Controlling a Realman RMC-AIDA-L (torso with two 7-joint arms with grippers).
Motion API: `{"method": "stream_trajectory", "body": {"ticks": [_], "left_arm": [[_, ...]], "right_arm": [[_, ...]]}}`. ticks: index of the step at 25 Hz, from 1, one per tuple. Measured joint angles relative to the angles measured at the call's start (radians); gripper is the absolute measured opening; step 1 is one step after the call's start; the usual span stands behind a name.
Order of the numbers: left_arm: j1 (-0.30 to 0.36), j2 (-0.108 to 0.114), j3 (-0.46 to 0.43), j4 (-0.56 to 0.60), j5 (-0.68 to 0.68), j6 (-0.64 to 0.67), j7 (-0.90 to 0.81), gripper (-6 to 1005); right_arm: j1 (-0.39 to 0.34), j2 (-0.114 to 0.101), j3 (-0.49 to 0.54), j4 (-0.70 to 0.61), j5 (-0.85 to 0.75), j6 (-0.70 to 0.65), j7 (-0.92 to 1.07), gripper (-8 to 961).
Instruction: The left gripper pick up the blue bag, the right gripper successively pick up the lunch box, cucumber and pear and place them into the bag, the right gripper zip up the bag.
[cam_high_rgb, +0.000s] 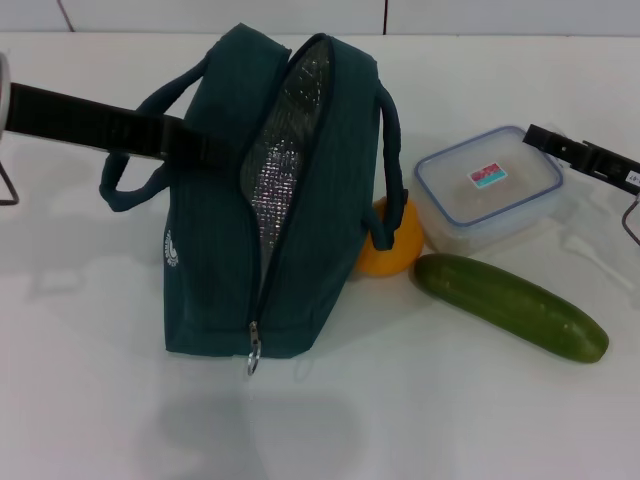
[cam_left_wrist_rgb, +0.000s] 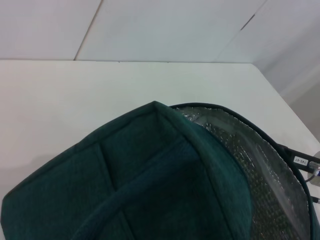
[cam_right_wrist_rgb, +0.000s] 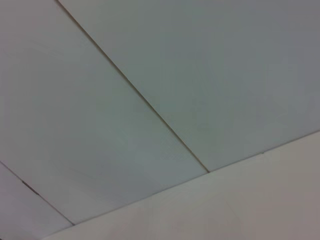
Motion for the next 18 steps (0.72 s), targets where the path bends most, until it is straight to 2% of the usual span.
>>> {"method": "stream_trajectory", "body": {"ticks": [13, 18], "left_arm": [[-0.007, 0.003, -0.004, 0.0, 0.0, -0.003, 0.0, 45], [-0.007, 0.003, -0.004, 0.0, 0.0, -0.002, 0.0, 45]], "right_arm": [[-0.001, 0.001, 0.001, 0.011, 0.006, -0.008, -0.001, 490], [-0.008, 0.001, 0.008, 0.011, 0.008, -0.029, -0.002, 351]]}}
